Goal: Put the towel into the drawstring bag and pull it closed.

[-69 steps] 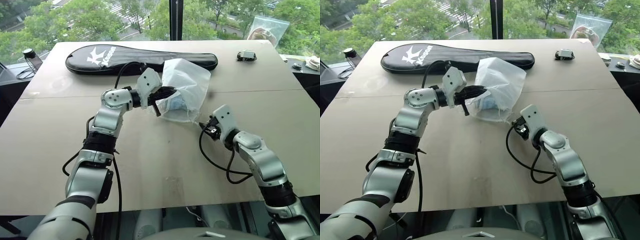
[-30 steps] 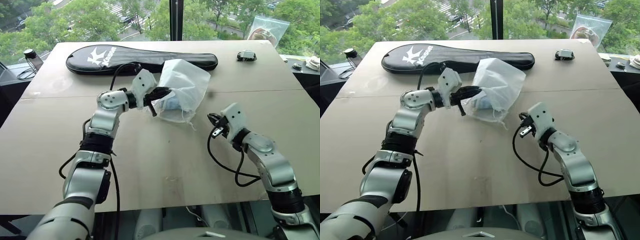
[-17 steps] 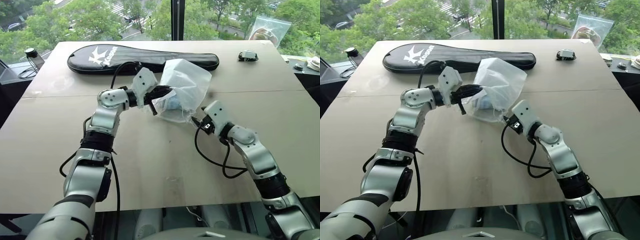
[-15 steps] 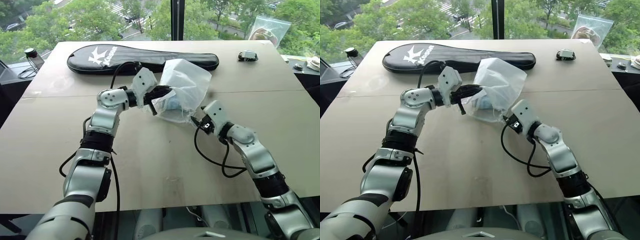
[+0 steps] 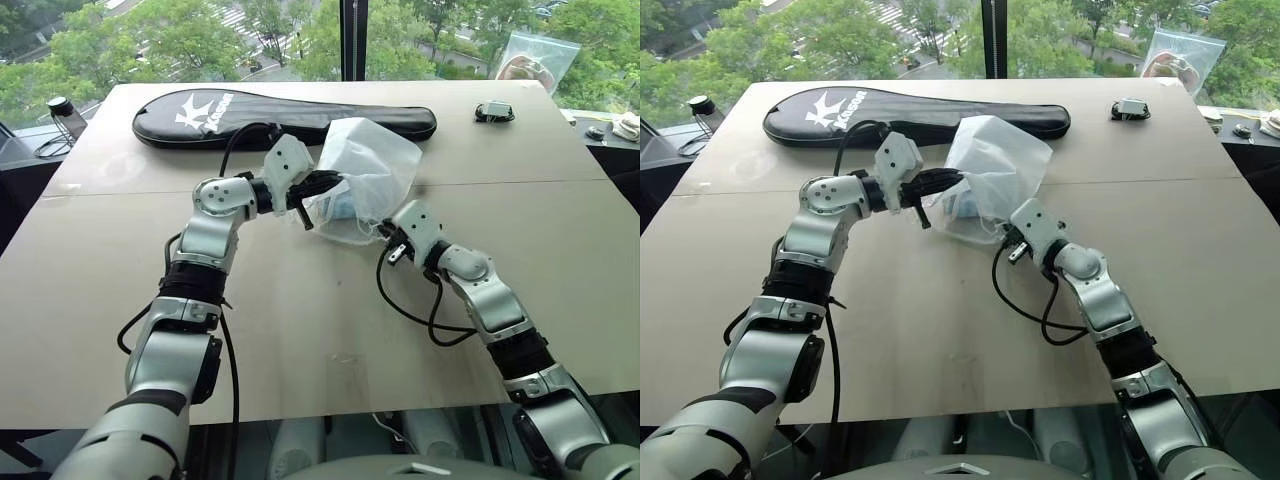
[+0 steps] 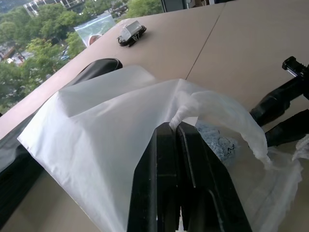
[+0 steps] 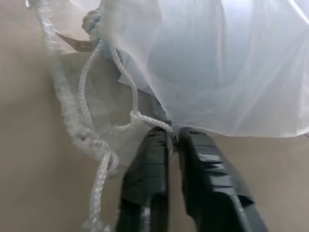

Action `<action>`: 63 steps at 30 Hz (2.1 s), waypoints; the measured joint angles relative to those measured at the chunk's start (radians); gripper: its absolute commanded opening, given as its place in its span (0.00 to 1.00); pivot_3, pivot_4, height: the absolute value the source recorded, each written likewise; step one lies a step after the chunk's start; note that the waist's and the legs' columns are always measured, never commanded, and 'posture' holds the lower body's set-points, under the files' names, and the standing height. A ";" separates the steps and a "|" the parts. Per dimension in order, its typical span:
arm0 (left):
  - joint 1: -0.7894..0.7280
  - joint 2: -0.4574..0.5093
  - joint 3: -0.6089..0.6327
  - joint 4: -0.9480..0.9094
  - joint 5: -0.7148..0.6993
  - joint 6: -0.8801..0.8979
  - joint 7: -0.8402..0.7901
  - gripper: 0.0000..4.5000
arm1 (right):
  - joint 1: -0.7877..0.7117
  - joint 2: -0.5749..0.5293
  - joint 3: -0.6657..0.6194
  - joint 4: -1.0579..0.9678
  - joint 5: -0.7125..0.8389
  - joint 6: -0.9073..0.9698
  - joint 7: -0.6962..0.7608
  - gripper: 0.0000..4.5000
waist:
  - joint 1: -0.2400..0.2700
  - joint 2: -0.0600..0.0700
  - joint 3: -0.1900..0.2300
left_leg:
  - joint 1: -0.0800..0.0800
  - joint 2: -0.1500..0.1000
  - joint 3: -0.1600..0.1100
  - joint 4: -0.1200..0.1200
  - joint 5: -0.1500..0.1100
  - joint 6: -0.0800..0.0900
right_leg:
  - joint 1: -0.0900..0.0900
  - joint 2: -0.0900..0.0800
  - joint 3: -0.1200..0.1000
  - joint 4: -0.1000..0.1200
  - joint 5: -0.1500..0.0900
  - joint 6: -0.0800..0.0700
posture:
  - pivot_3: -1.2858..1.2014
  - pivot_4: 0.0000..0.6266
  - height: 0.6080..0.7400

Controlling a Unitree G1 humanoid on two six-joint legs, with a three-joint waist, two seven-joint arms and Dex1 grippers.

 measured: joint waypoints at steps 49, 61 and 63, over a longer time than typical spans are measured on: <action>0.000 -0.081 -0.046 -0.030 0.022 -0.010 0.023 0.00 | 0.272 -0.094 -0.101 -0.471 0.130 0.311 -0.042 0.01 | 0.003 0.000 0.000 | 0.000 0.000 0.000 0.001 0.000 0.000 | 0.000 0.000 0.000 0.001 0.000 0.000 | 0.52 0.24 1.00; 0.004 -0.085 -0.046 -0.030 0.022 -0.009 0.024 0.00 | 0.295 0.069 -0.340 -0.684 0.329 0.486 -0.168 0.01 | 0.003 0.000 0.000 | 0.000 0.000 -0.001 0.001 0.000 0.000 | 0.000 0.000 0.000 0.002 0.000 0.000 | 0.52 0.24 1.00; 0.021 -0.086 -0.046 -0.040 0.020 -0.004 0.020 0.00 | 0.295 0.095 -0.389 -0.737 0.387 0.539 -0.205 0.01 | 0.003 0.000 0.000 | 0.000 0.000 0.000 0.001 0.000 0.000 | 0.000 0.000 0.000 0.001 0.000 0.000 | 0.52 0.24 1.00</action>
